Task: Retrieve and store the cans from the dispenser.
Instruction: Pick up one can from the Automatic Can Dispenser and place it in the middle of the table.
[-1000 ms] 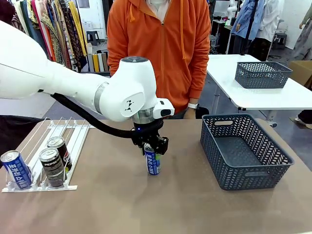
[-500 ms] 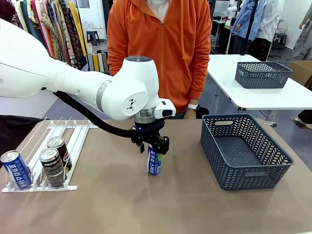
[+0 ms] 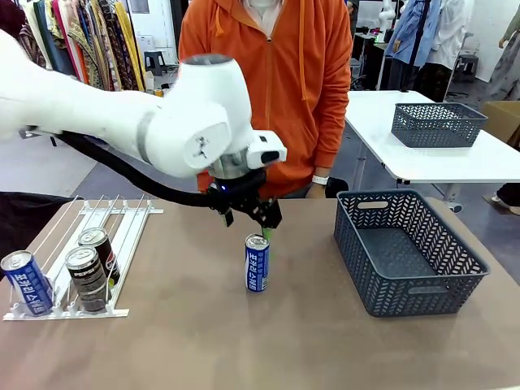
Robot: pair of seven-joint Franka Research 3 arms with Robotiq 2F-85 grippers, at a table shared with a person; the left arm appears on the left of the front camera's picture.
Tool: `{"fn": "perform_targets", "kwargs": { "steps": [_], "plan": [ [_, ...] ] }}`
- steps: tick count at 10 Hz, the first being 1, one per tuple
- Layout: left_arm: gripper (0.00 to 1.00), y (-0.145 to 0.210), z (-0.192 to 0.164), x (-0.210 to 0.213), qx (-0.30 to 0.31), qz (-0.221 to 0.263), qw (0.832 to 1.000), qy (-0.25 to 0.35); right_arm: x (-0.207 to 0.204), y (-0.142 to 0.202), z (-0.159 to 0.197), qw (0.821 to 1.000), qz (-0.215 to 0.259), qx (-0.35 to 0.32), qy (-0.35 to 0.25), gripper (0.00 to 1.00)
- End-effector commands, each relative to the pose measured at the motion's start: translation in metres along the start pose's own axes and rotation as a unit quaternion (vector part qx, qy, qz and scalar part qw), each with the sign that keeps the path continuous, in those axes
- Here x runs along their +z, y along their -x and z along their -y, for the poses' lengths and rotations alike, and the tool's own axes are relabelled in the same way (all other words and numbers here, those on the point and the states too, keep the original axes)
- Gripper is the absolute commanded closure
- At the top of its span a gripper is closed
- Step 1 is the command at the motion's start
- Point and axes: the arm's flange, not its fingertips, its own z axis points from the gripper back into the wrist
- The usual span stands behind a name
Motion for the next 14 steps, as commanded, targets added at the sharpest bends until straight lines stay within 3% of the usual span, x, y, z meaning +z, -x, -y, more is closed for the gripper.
{"fn": "perform_targets", "kwargs": {
  "steps": [1,4,6,8,10,11,12,13,14],
  "plan": [
    [0.00,0.065,-0.043,0.066,-0.020,0.013,0.999,0.039,0.000,-0.003,-0.005,1.000,0.003,0.003,-0.006,0.00],
    [0.00,0.129,-0.146,0.138,0.016,0.070,0.985,0.158,0.000,-0.003,-0.005,1.000,0.003,0.003,-0.006,0.00],
    [0.00,0.188,-0.234,0.158,0.085,0.122,0.957,0.249,0.000,-0.003,-0.005,1.000,0.003,0.003,-0.006,0.00],
    [0.00,0.257,-0.307,0.154,0.160,0.199,0.906,0.337,0.000,-0.003,-0.005,1.000,0.003,0.003,-0.006,0.00],
    [0.00,0.327,-0.352,0.130,0.269,0.296,0.832,0.384,0.000,-0.003,-0.005,1.000,0.003,0.003,-0.006,0.00],
    [0.00,0.345,-0.365,0.120,0.269,0.311,0.817,0.404,0.000,-0.003,-0.005,1.000,0.003,0.003,-0.006,0.00],
    [0.00,0.349,-0.373,0.114,0.259,0.303,0.813,0.423,0.000,-0.003,-0.005,1.000,0.003,0.003,-0.006,0.00],
    [0.00,0.349,-0.366,0.133,0.276,0.278,0.837,0.384,0.000,-0.003,-0.005,1.000,0.003,0.003,-0.006,0.00],
    [0.00,0.349,-0.366,0.133,0.276,0.278,0.837,0.384,0.000,-0.003,-0.005,1.000,0.003,0.003,-0.006,0.00]
  ]
}}
